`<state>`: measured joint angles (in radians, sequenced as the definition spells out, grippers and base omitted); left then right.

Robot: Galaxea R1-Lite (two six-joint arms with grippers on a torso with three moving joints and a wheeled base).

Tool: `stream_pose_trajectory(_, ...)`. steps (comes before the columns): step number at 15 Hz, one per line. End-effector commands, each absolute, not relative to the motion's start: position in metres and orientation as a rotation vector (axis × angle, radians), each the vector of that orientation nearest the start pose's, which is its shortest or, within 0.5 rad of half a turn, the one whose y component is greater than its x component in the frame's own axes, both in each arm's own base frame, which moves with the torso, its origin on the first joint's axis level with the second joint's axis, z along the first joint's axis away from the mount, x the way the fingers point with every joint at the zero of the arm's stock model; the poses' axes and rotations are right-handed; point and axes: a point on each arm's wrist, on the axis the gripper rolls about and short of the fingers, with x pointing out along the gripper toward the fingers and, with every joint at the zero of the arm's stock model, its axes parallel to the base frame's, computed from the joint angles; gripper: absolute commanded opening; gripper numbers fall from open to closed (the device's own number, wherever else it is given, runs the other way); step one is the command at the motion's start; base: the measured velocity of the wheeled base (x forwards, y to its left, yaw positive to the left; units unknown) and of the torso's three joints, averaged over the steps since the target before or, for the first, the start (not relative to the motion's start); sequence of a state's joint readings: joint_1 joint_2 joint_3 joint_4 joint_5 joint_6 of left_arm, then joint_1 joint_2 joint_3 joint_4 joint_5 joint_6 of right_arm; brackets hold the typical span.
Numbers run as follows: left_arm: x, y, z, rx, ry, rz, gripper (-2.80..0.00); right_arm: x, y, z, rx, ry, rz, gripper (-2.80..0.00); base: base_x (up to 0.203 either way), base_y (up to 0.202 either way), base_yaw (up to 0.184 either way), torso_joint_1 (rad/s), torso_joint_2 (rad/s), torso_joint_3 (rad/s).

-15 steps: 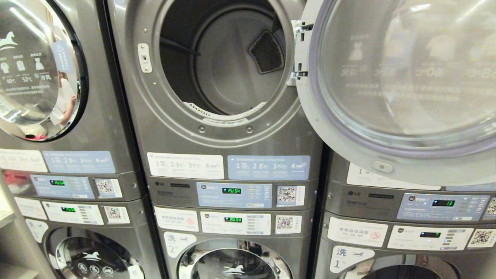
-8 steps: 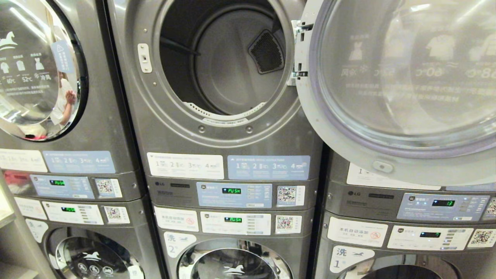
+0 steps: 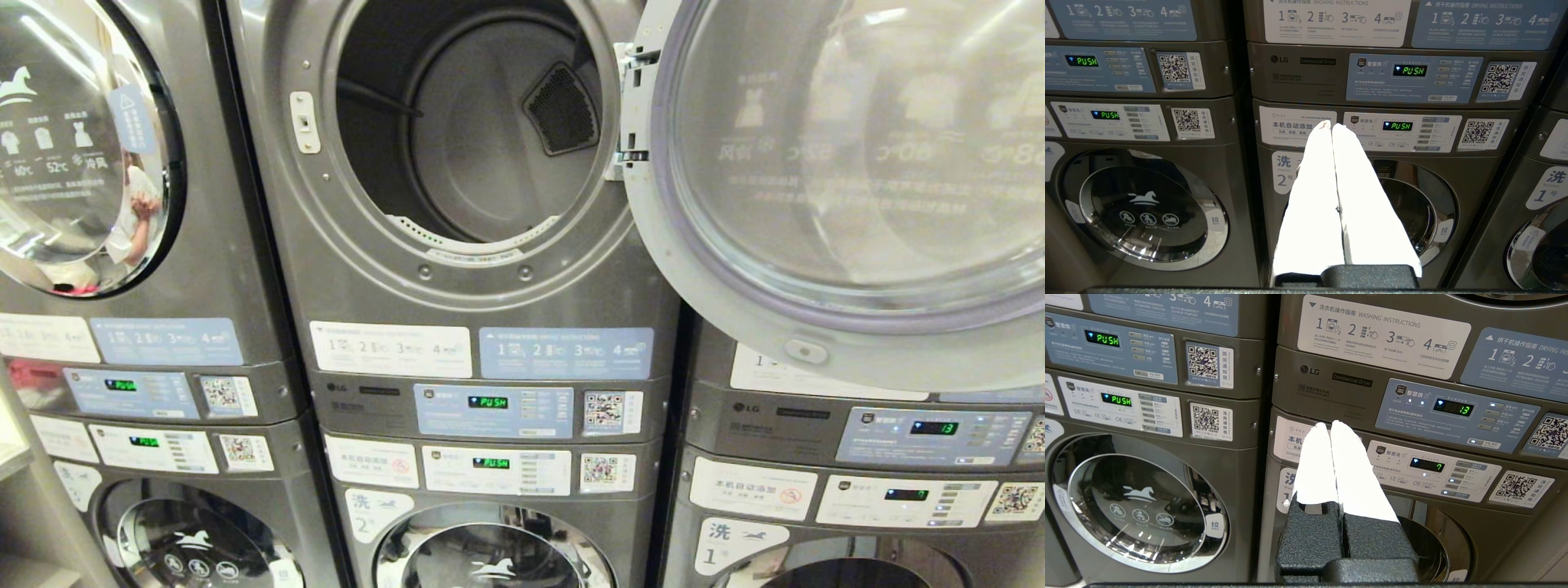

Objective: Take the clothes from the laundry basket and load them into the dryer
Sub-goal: Take the clothes out of the basket

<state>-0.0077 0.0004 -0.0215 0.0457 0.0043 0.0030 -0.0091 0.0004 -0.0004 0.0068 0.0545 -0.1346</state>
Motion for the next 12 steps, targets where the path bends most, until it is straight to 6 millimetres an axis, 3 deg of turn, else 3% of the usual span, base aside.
stream_pose_trajectory(1,-0.0246,0.0003,0.0767,0.003,0.023,-0.003,-2.80,-0.0229,0.0015,0.0747,-0.129,0.003,0.046,-2.80,0.000,0.000,0.000,0.000,0.00,0.000)
stream_pose_trajectory(12,-0.0246,0.0003,0.0768,0.002,0.021,-0.003,-2.80,-0.0229,0.0014,0.0747,-0.119,0.003,0.045,-2.80,0.000,0.000,0.000,-0.056,0.12,0.061)
